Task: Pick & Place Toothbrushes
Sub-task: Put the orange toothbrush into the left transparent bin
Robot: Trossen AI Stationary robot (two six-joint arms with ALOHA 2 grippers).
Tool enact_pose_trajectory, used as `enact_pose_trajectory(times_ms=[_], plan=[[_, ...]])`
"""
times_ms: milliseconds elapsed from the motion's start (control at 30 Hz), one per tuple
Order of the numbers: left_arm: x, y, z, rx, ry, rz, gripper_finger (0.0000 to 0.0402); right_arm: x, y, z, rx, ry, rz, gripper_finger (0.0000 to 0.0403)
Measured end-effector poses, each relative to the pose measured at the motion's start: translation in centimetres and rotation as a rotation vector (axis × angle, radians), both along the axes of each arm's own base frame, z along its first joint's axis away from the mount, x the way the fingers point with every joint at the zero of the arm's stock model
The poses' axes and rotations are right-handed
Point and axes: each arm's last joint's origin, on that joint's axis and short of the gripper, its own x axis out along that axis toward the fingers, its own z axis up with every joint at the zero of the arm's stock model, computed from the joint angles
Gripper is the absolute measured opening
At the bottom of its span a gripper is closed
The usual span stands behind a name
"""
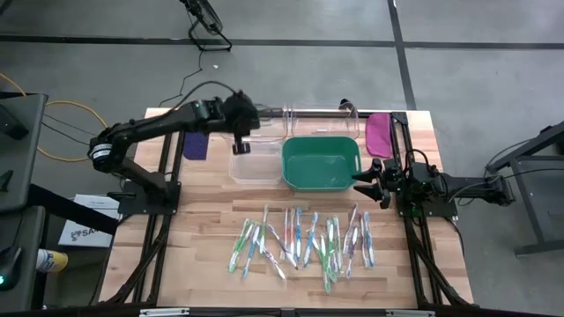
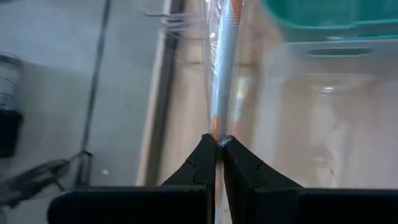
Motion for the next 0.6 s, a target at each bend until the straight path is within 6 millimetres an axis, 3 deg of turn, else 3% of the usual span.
enact_pose_trajectory(times_ms=[333, 600], plan=[[0.6, 6.0, -3.1, 0.000, 0.044, -0.087, 0.0006, 0.0, 0.0, 0.0, 0.000, 0.000, 0.000, 0.0233], [1.7, 7.9, -6.6, -0.044, 0.141, -0.115, 0.0006, 0.0, 0.0, 0.0, 0.000, 0.000, 0.000, 0.0233]])
